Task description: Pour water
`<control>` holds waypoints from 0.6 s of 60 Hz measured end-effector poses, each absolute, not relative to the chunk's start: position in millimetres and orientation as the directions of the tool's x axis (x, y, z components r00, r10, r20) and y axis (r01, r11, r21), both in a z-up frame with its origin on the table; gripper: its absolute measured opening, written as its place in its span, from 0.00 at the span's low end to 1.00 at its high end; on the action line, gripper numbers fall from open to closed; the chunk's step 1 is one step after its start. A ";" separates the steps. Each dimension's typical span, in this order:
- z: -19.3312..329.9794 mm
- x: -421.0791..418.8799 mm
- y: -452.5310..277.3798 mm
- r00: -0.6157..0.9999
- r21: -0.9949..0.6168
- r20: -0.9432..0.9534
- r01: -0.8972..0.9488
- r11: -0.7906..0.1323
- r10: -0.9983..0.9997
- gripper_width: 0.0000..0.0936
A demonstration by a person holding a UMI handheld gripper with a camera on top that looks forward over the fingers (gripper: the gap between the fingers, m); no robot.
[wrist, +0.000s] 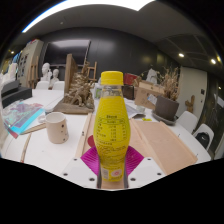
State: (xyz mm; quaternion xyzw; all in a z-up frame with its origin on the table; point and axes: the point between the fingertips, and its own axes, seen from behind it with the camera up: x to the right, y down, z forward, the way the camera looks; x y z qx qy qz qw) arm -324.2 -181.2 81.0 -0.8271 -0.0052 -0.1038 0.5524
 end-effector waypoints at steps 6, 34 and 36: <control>109.0 -316.9 -163.2 0.942 -0.886 0.320 0.262 -0.383 -0.097 0.32; 198.8 -367.8 -43.1 0.188 -0.181 0.982 0.969 -0.170 0.030 0.32; 196.5 -372.9 -33.8 0.106 -0.101 0.994 0.984 -0.146 0.027 0.31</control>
